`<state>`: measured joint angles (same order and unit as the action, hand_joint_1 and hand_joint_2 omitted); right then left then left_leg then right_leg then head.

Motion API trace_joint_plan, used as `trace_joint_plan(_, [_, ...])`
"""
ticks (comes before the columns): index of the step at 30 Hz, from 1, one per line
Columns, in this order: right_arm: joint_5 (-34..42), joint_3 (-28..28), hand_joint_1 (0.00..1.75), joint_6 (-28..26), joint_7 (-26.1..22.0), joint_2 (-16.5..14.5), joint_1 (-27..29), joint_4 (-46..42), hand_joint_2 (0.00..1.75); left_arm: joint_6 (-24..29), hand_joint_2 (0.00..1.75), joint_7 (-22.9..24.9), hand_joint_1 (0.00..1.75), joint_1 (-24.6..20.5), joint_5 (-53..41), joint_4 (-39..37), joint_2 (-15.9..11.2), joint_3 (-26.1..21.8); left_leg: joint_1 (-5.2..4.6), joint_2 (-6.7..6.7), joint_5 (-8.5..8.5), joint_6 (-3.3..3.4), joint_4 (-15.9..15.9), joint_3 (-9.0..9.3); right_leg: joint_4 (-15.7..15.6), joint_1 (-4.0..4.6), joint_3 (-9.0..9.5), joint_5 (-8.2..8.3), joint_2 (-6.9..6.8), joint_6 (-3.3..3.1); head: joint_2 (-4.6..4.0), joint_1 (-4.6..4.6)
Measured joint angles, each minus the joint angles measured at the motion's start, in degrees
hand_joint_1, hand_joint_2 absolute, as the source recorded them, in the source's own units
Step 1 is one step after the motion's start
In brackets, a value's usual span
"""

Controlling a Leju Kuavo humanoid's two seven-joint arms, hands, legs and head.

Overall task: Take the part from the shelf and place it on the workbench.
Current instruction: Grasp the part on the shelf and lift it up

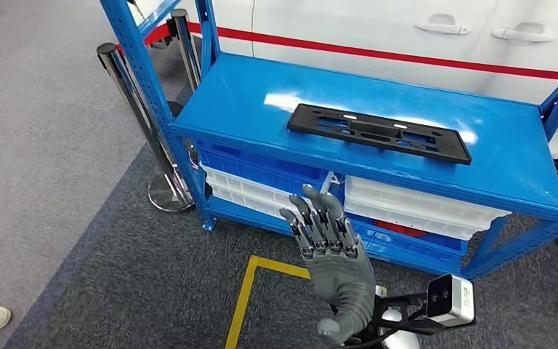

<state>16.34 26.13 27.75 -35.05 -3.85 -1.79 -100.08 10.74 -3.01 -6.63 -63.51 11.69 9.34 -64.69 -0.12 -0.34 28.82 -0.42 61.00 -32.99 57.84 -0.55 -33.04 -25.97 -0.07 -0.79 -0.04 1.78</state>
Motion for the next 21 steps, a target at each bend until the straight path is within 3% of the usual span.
trace_joint_plan(3, [-0.1, 0.4, 0.0, 0.2, 0.1, 0.0, 0.0, -0.2, 1.75, 0.3, 0.0, 1.7, 0.0, 0.1, -0.9, 0.0, 0.0, 0.1, 0.5, 0.02, 4.37, -0.85, 10.2, -5.21, -0.1, -0.03, 0.3, -0.57, -0.07, -0.42, 0.0, 0.13])
trace_joint_plan(4, [-0.1, 0.5, 0.0, 0.2, 0.2, 0.0, 0.0, -0.2, 1.75, 0.4, 0.0, 2.3, 0.0, 0.2, -1.1, 0.0, 0.0, 0.1, 0.63, 0.03, 4.58, -1.01, 12.4, -6.5, -0.1, -0.02, 0.47, -0.92, -0.04, -0.49, 0.0, 0.13])
trace_joint_plan(5, [-0.1, 0.5, 0.0, 0.2, 0.4, 0.0, 0.0, -0.2, 1.75, 0.5, 0.0, 2.7, 0.0, 0.3, -1.3, 0.0, 0.0, 0.2, 0.73, 0.03, 3.74, -1.11, 12.7, -6.85, -0.1, -0.03, 0.77, -1.28, -0.01, -0.5, 0.0, 0.13])
trace_joint_plan(7, [-0.1, 0.7, 0.0, 0.2, 0.7, 0.0, 0.0, -0.2, 1.75, 0.5, 0.0, 3.3, 0.0, 0.4, -1.4, 0.0, 0.0, 0.2, 0.88, 0.15, -0.38, -1.08, 6.9, -4.23, -0.1, -0.07, 1.85, -2.02, -0.02, -0.16, 0.0, 0.13])
trace_joint_plan(9, [-0.1, 0.8, 0.0, 0.3, 0.7, 0.0, -0.1, -0.3, 1.75, 0.5, 0.0, 4.0, 0.0, 0.3, -1.5, 0.0, 0.0, 0.2, 0.68, 0.39, -2.4, -0.57, 0.1, -0.75, 0.0, 0.04, 2.78, -2.82, -0.12, 0.54, 0.0, 0.13])
trace_joint_plan(10, [-0.1, 0.9, 0.0, 0.3, 0.8, 0.0, -0.2, -0.3, 1.75, 0.5, 0.0, 4.2, 0.0, 0.3, -1.5, 0.0, 0.0, 0.3, 0.53, 0.49, -2.3, -0.13, -1.8, 0.22, -0.1, 0.1, 3.05, -3.13, -0.15, 0.89, 0.0, 0.08])
trace_joint_plan(13, [-0.1, 1.1, 0.0, 0.5, 0.8, 0.1, -0.4, -0.7, 1.75, 0.6, 0.0, 5.0, 0.0, 0.5, -1.7, 0.0, 0.0, 0.5, 0.4, 0.34, -1.04, 1.37, -3.0, 1.53, 0.6, 0.07, 3.67, -3.34, -0.16, 1.84, 0.01, 0.02])
trace_joint_plan(14, [0.0, 1.2, 0.0, 0.6, 0.8, 0.1, -0.5, -0.7, 1.75, 0.6, 0.0, 5.1, 0.0, 0.6, -1.7, 0.0, 0.0, 0.5, 0.45, 0.27, -0.73, 1.83, -3.4, 2.36, 2.2, -0.01, 3.22, -3.09, -0.14, 2.11, 0.01, -0.04])
trace_joint_plan(15, [0.0, 1.3, 0.0, 0.7, 0.8, 0.1, -0.7, -0.8, 1.75, 0.7, 0.0, 5.1, 0.0, 0.6, -1.8, 0.0, 0.0, 0.6, 0.48, 0.19, -0.42, 2.17, -3.7, 3.39, 4.7, -0.12, 1.9, -2.91, -0.12, 2.32, 0.01, -0.11])
trace_joint_plan(17, [0.0, 1.4, 0.0, 0.8, 0.8, 0.1, -0.9, -0.9, 1.75, 0.8, 0.0, 5.2, 0.0, 0.6, -1.9, 0.0, 0.0, 0.6, 0.49, 0.13, 0.57, 2.63, -4.2, 5.17, 12.0, -0.21, -3.43, -3.23, -0.04, 2.62, 0.0, -0.29])
trace_joint_plan(19, [0.0, 1.4, 0.0, 0.8, 0.8, 0.2, -0.8, -0.9, 1.75, 0.8, 0.0, 5.2, 0.0, 0.7, -1.9, 0.0, 0.0, 0.6, 0.48, -0.09, 1.96, 2.71, -4.7, 7.19, 16.9, -0.2, -9.12, -5.74, -0.03, 2.74, 0.0, -0.33])
trace_joint_plan(21, [0.0, 1.4, 0.0, 0.8, 0.8, 0.3, -0.8, -0.9, 0.87, 0.8, 0.0, 5.2, 0.0, 1.0, -1.9, 0.0, 0.0, 0.6, 0.48, -0.41, 3.72, 2.65, -5.3, 10.0, 15.7, -0.16, -12.14, -7.49, -0.03, 2.61, 0.0, -0.36])
